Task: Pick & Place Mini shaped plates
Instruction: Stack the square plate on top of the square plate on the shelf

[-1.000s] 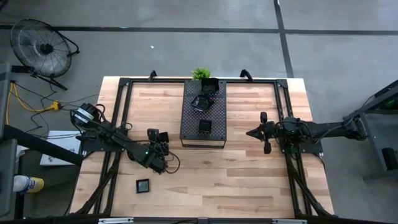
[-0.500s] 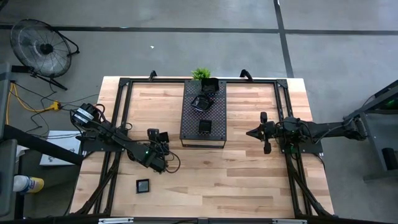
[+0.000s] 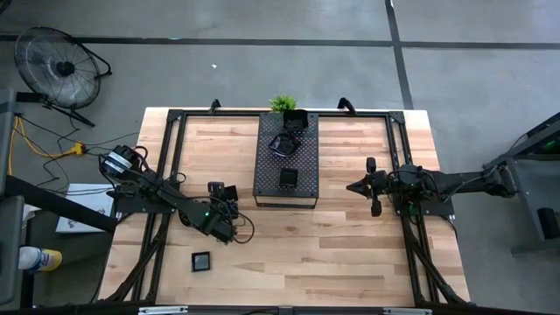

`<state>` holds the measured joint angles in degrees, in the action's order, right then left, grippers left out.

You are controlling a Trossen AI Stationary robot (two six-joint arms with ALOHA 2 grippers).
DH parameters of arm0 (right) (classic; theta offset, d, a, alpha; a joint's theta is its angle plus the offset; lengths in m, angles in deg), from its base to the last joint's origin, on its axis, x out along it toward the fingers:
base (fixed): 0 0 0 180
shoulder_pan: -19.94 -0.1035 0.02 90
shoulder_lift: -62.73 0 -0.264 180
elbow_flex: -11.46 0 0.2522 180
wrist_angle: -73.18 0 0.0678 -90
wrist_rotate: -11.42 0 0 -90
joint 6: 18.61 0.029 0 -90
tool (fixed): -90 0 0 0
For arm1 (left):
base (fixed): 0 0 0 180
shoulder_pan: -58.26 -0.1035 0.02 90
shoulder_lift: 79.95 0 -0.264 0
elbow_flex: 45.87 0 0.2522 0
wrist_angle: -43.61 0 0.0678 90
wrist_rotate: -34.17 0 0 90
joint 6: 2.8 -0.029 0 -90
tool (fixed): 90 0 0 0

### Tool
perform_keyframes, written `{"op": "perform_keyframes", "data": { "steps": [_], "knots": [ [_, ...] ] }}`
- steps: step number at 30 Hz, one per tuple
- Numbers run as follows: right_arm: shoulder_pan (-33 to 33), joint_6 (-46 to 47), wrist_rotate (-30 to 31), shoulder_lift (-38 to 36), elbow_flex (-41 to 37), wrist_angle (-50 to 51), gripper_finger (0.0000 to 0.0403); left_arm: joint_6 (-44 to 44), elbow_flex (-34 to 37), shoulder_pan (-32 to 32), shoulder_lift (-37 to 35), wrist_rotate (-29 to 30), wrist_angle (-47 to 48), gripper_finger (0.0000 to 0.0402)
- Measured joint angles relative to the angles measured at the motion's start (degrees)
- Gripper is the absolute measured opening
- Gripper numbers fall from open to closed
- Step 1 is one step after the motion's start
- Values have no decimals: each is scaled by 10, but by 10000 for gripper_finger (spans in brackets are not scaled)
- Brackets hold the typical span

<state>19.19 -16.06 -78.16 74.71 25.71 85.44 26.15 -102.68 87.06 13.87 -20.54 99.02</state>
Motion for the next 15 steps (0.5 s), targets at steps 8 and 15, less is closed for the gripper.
{"op": "perform_keyframes", "data": {
  "steps": [8, 15],
  "knots": [
    [0, 0, 0, 0, 0, 0, 5, 0, 0, 0, 0, -7, 0, 94],
    [0, 0, 0, 0, 0, 0, 5, -2, 1, 0, 1, -9, 3, 60]
  ]
}}
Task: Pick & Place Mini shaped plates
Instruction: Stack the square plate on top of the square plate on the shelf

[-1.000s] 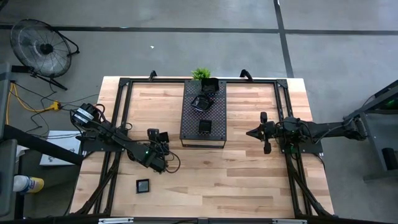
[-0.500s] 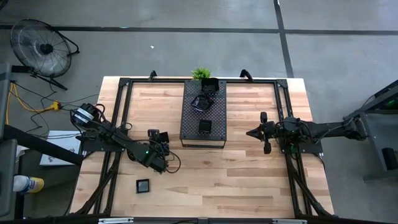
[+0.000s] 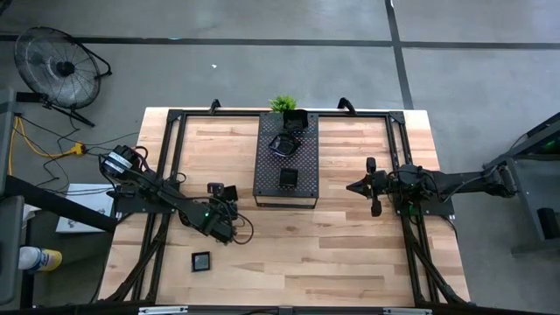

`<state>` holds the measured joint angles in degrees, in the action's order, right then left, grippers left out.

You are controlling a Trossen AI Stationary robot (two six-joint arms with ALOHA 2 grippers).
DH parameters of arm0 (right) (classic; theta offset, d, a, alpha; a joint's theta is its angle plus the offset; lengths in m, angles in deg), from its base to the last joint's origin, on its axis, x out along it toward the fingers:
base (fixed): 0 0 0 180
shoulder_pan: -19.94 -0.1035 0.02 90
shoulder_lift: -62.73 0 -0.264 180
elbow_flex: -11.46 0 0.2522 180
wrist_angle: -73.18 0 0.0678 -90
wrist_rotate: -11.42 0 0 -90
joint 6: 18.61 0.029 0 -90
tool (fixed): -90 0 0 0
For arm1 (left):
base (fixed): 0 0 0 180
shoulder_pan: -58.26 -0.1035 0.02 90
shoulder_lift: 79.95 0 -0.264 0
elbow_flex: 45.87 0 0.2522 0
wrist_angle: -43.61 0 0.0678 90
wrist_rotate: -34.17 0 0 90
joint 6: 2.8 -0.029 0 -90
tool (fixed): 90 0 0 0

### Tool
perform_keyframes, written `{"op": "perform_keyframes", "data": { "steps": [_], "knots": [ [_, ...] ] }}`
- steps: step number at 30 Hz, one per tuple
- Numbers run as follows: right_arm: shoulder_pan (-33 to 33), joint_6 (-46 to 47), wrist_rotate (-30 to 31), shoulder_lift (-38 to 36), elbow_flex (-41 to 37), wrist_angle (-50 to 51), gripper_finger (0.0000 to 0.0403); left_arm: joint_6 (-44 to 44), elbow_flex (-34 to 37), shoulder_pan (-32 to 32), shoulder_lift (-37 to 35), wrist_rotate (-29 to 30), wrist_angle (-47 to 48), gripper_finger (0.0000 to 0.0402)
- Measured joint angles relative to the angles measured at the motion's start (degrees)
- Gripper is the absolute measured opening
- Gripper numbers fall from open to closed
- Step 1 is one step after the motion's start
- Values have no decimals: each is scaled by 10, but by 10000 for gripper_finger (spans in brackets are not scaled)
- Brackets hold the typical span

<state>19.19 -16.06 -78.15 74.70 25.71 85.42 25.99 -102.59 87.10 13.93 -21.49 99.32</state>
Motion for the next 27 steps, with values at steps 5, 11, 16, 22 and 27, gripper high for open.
{"op": "perform_keyframes", "data": {
  "steps": [5, 11, 16, 22, 27],
  "knots": [
    [0, 0, 0, 0, 0, 0, 5, -1, 0, 0, 0, 0, 0, 36],
    [0, 0, 0, 0, 0, 0, 5, -2, 1, 0, 0, 5, 4, 14],
    [0, 0, 0, 0, 0, 0, 5, -6, -5, 0, 0, 4, 5, 8],
    [0, 0, 0, 0, 0, 0, 5, -41, -35, 0, 0, 4, 19, 8],
    [0, 0, 0, 0, 0, 0, 5, -47, -56, 0, 0, 4, 52, 8]
  ]
}}
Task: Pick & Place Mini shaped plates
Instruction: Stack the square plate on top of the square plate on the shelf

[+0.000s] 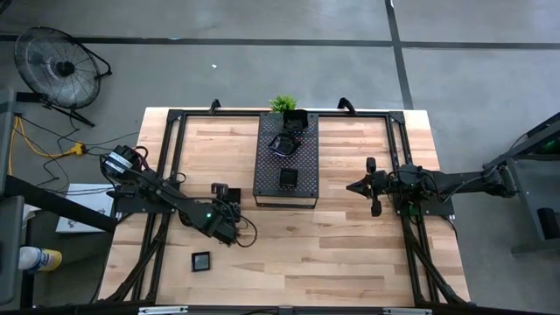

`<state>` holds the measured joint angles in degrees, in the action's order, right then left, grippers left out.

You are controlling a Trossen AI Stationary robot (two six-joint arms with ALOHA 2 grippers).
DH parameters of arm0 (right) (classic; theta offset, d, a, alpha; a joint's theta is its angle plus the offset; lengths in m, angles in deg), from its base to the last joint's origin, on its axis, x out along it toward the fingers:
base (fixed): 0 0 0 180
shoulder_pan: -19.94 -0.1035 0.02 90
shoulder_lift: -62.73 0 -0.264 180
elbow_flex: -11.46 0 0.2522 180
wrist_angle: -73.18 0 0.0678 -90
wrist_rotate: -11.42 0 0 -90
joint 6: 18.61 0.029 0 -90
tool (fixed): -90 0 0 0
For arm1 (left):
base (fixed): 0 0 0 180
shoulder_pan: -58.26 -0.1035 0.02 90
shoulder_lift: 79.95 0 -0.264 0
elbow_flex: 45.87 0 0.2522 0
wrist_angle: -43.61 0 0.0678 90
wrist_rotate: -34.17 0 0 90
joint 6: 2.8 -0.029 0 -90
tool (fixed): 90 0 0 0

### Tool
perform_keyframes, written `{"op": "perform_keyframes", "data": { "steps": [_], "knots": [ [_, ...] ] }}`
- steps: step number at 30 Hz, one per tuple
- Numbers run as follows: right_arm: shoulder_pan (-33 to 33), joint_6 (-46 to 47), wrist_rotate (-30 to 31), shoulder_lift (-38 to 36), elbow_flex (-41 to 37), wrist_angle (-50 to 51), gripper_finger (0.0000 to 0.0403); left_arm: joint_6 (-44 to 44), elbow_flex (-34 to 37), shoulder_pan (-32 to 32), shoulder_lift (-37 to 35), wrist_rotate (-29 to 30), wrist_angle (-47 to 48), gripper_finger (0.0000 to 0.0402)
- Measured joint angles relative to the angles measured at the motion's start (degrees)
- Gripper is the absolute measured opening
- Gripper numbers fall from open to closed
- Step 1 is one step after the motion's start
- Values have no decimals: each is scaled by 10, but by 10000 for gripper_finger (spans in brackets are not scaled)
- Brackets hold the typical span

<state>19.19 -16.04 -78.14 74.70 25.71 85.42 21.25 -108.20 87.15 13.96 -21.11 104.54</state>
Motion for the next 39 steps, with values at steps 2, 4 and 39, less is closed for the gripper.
{"op": "perform_keyframes", "data": {
  "steps": [2, 4, 39],
  "knots": [
    [0, 0, 0, 0, 0, 0, 5, 2, -11, 0, 0, -2, 26, 8],
    [0, 0, 0, 0, 0, 0, 5, 6, -24, 0, 0, -3, 51, 8],
    [0, 0, 0, 0, 0, 0, 5, -72, -332, 0, -1, 129, 347, 7]
  ]
}}
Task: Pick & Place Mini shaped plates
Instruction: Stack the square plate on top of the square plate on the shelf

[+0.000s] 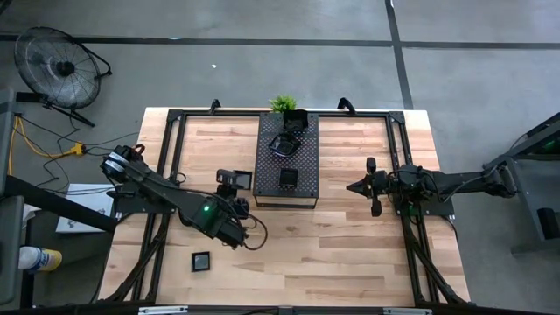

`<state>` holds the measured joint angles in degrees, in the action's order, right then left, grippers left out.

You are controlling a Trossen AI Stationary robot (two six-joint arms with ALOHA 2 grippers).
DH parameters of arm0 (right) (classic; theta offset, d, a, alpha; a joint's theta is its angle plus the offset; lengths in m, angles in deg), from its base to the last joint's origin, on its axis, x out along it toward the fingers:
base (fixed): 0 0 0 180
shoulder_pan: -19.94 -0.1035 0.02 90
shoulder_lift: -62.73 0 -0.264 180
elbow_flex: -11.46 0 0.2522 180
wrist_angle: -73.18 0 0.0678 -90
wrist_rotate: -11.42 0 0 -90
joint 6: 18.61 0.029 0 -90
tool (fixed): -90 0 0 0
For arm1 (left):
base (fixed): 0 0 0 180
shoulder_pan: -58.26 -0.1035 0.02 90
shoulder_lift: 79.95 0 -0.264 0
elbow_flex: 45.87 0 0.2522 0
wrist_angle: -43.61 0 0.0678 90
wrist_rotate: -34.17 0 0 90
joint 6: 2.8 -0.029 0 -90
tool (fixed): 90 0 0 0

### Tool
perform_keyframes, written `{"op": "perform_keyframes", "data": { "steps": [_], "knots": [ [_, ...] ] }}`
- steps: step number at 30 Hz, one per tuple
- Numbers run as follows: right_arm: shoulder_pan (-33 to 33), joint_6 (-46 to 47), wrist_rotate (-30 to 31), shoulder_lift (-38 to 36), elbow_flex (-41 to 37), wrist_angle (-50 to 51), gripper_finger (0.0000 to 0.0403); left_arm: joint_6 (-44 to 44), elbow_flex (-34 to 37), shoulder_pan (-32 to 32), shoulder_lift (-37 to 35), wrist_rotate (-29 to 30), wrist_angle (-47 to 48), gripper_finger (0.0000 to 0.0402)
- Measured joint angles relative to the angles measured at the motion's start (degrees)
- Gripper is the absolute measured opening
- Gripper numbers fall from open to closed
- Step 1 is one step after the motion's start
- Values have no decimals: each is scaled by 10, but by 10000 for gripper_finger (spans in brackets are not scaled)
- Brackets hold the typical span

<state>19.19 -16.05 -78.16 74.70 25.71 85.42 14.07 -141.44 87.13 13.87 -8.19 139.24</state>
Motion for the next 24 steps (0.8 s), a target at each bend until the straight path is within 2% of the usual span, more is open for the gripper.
{"op": "perform_keyframes", "data": {
  "steps": [7, 11, 14, 19, 21, 24],
  "knots": [
    [0, 0, 0, 0, 0, 0, 5, -138, -43, -21, 0, 25, -48, 7],
    [0, 0, 0, 0, 0, 0, 5, -282, -47, -53, 0, 20, -108, 7],
    [0, 0, 0, 0, 0, 0, 5, -393, -47, -85, 0, -18, -159, 7],
    [0, 0, 0, 0, 0, 0, 5, -575, -47, -133, 0, -123, -252, 7],
    [0, 0, 0, 0, 0, 0, 5, -634, -47, -149, 0, -160, -278, 7],
    [0, 0, 0, 0, 0, 0, 5, -701, -47, -167, 0, -185, -295, 7]
  ]
}}
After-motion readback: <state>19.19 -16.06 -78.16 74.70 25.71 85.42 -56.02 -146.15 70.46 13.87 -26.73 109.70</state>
